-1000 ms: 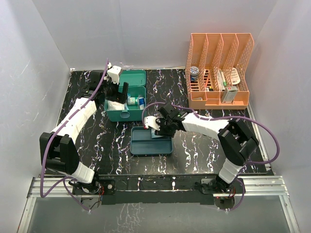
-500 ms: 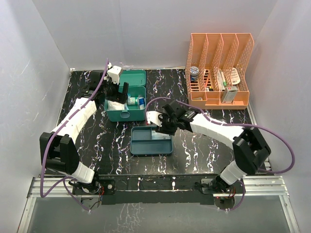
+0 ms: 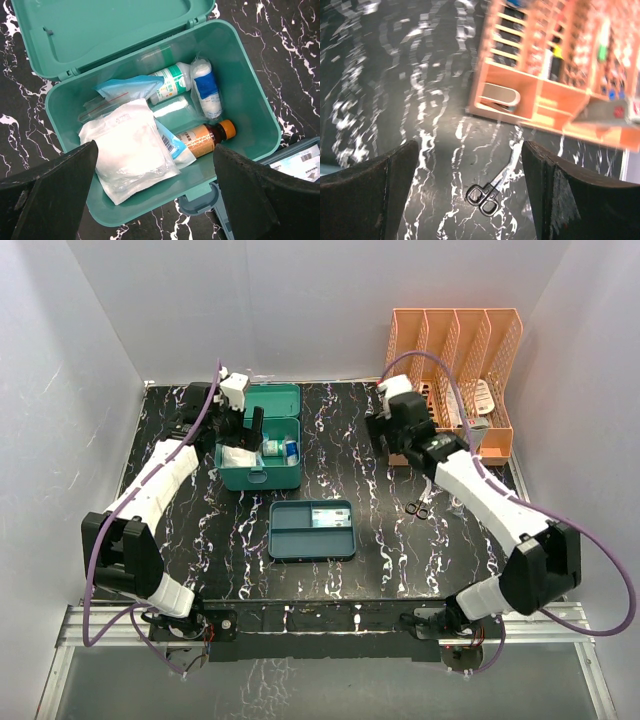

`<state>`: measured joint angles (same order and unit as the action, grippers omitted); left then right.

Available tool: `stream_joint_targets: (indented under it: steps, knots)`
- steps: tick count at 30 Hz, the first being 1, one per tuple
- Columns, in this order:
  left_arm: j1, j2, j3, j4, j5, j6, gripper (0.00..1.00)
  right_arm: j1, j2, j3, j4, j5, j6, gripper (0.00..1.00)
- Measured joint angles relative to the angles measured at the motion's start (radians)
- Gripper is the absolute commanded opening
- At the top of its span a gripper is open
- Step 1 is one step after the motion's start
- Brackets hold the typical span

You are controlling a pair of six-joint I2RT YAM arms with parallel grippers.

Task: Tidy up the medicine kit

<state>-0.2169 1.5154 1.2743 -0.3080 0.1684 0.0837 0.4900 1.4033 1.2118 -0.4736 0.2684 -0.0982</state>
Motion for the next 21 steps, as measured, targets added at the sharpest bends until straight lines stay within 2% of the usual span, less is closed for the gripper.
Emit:
stream_joint_targets:
  steps: [5,13,16,21]
  knots:
    - [0.0,0.0,0.035,-0.012,-0.011,-0.024,0.99,-0.112,0.079,0.069,-0.129,0.135,0.3,0.77]
    - [0.0,0.0,0.044,-0.016,-0.027,-0.04,0.99,-0.114,0.119,0.068,-0.351,0.202,0.713,0.72]
    - [0.0,0.0,0.044,-0.02,-0.029,-0.045,0.99,-0.113,0.117,0.055,-0.384,0.209,0.812,0.71]
    - [0.0,0.0,0.044,-0.022,-0.03,-0.051,0.99,-0.12,0.116,0.017,-0.411,0.208,0.884,0.67]
